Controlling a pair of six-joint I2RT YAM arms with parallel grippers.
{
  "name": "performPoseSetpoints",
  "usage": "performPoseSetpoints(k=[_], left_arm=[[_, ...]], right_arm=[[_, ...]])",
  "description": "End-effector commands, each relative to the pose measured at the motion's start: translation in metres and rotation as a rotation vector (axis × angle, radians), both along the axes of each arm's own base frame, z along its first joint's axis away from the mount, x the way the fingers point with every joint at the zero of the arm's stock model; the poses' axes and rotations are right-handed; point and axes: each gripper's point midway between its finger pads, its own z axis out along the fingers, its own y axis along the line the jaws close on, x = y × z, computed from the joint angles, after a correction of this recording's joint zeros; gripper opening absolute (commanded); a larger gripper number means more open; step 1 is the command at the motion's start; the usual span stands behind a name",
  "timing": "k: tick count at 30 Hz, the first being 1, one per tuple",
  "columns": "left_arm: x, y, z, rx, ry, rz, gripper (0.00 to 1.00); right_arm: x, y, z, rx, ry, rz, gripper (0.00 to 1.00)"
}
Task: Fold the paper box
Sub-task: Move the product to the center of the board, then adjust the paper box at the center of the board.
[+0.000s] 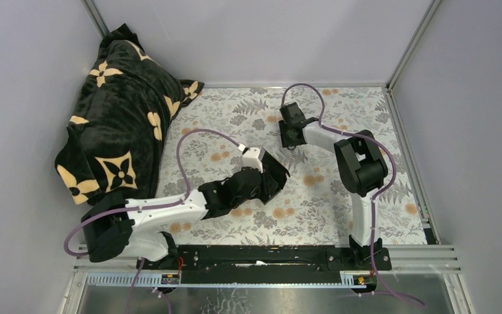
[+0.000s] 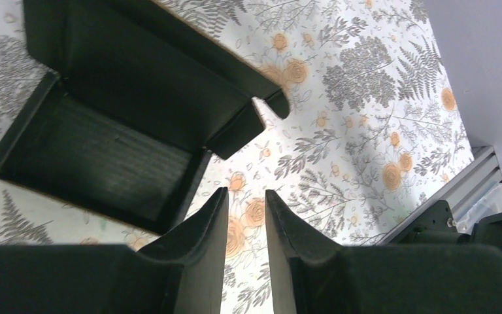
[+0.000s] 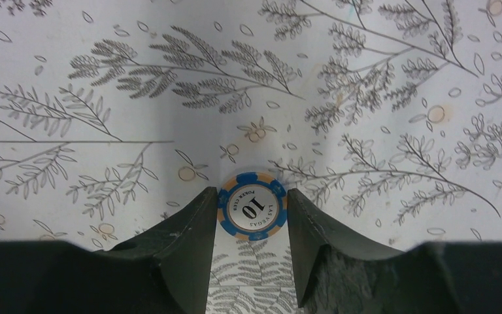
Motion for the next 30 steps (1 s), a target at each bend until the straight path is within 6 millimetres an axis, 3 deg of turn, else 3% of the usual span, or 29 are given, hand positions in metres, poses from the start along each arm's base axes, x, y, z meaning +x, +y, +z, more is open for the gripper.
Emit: performPoseSetpoints(k=[1, 8, 13, 30], left_arm=[[-0.003, 0.031, -0.019, 0.074, 0.004, 0.053, 0.34], [-0.019, 0.054, -0.048, 0.079, 0.057, 0.072, 0.34], [-0.026, 0.058, -0.064, 0.073, 0.085, 0.072, 0.33], [-0.019, 0.033, -0.104, 0.111, 0.114, 0.052, 0.33]], right_arm=[[-0.056, -0.04, -0.034, -0.136, 0.191, -0.033, 0.48], [-0.076, -0.049, -0.035, -0.133, 0.205, -0.053, 0.48], [-0.089, -0.055, -0.036, -0.132, 0.213, -0.068, 0.48], [-0.121, -0.075, -0.028, -0.15, 0.216, -0.106, 0.48]])
